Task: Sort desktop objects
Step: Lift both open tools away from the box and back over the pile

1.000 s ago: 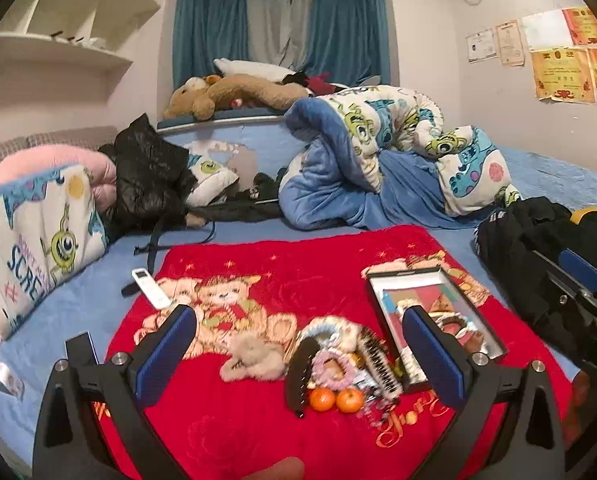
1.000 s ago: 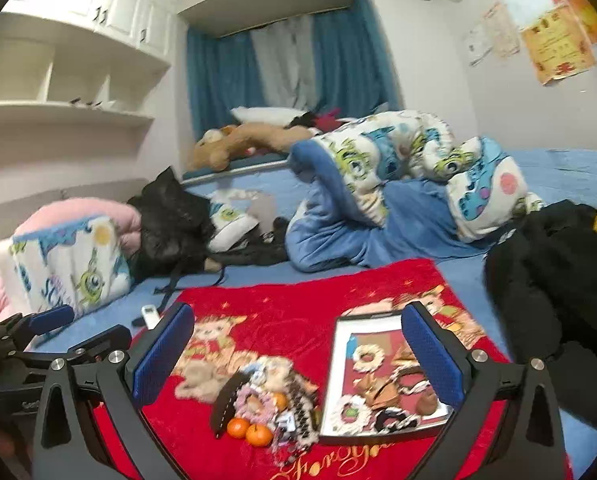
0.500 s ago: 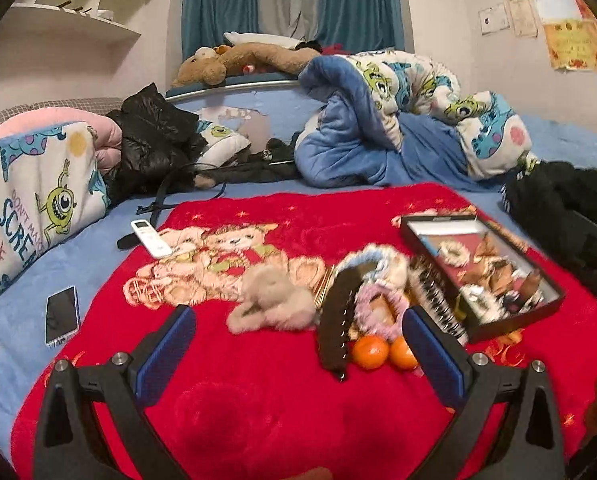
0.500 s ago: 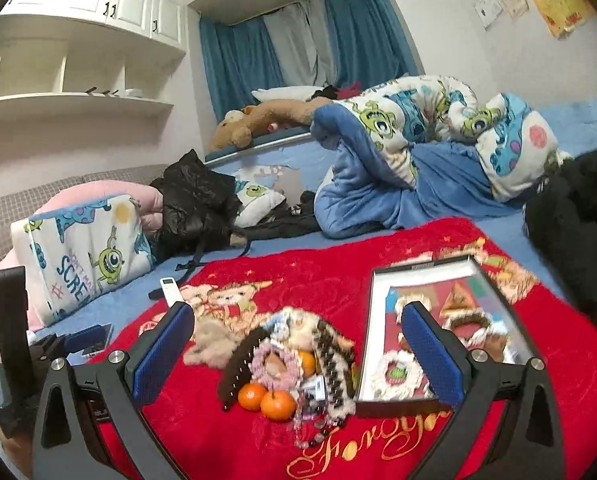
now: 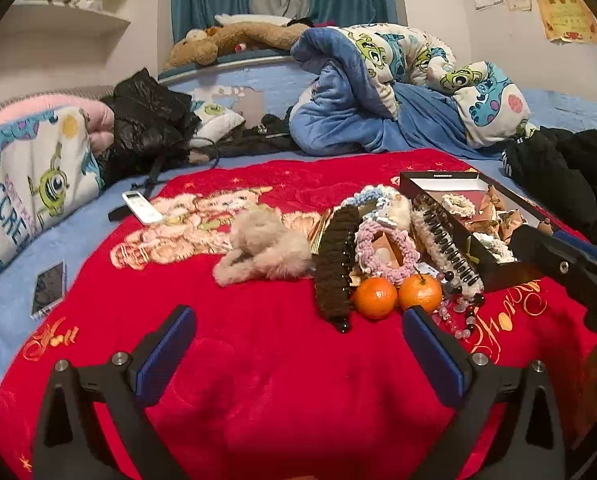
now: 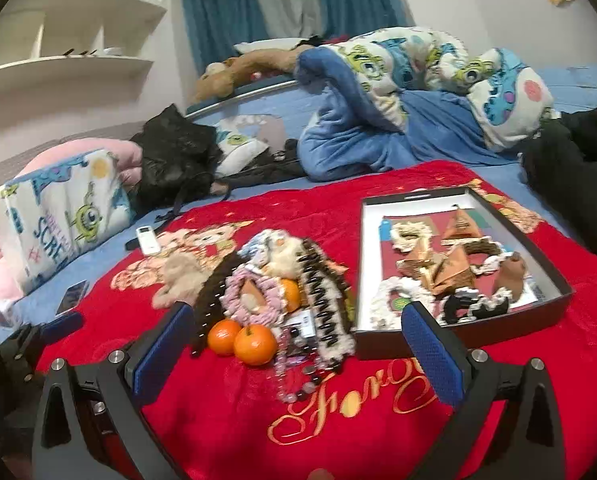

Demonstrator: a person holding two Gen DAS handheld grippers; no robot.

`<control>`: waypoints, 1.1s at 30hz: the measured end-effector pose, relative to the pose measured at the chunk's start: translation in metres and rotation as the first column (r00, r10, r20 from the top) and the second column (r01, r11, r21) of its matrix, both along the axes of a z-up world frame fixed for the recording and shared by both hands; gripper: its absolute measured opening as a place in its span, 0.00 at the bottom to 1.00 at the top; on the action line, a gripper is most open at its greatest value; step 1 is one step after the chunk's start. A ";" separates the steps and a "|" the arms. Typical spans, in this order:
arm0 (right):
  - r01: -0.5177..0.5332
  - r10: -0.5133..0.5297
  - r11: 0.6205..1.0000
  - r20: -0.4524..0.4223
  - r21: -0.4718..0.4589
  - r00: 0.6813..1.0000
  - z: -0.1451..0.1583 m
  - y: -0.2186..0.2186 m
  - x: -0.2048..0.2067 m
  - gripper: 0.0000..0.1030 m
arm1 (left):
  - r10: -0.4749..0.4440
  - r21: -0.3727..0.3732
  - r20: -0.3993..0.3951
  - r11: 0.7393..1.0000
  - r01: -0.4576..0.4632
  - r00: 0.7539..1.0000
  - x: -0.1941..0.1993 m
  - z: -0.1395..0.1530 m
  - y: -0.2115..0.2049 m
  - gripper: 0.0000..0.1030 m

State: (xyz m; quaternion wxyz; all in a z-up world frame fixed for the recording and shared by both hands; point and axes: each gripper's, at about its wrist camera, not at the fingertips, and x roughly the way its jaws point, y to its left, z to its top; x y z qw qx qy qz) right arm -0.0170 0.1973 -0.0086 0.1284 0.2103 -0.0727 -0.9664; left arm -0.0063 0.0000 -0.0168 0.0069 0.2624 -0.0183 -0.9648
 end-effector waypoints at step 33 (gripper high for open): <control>-0.054 0.066 0.996 0.165 -0.073 0.984 -0.021 -0.005 -0.021 1.00 | -0.065 0.113 0.082 0.992 0.056 0.994 -0.003 -0.008 -0.004 1.00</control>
